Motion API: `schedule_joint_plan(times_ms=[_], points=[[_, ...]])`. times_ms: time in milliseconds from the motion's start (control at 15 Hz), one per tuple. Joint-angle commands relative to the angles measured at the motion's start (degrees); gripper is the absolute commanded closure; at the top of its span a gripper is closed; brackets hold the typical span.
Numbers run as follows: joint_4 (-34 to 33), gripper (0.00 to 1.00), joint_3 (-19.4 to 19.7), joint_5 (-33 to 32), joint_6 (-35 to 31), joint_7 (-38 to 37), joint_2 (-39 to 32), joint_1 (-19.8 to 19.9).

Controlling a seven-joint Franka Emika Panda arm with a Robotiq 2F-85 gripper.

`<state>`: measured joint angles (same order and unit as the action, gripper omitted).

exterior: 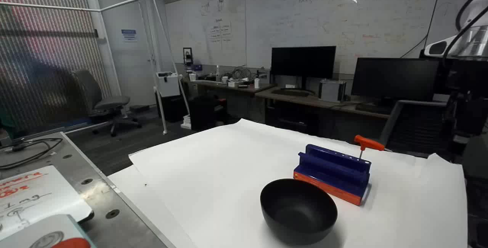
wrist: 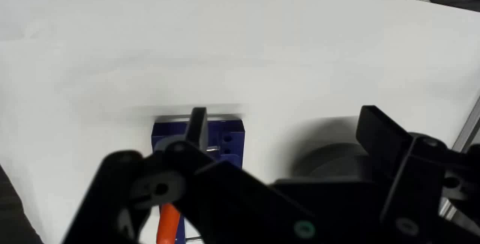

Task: Pick up the orange object and put it in the bowl

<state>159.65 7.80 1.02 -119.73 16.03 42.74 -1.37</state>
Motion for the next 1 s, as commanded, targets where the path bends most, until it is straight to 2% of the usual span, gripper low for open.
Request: schedule_joint_plan(times_ms=[0, 333, 467, 600, 933], points=[[-0.2, 0.0, -0.2, 0.1, 0.1, 0.1, 0.0, 0.1], [-0.2, 0.0, -0.2, 0.1, 0.2, 0.1, 0.0, 0.1], [-0.5, 0.0, -1.0, -0.7, -4.4, -0.7, -1.7, 0.4], [-1.2, 0.0, -1.1, -1.3, -12.3, -1.4, -5.0, 1.1], [-6.3, 0.0, -1.7, -3.3, -22.4, -5.4, -16.8, 4.5]])
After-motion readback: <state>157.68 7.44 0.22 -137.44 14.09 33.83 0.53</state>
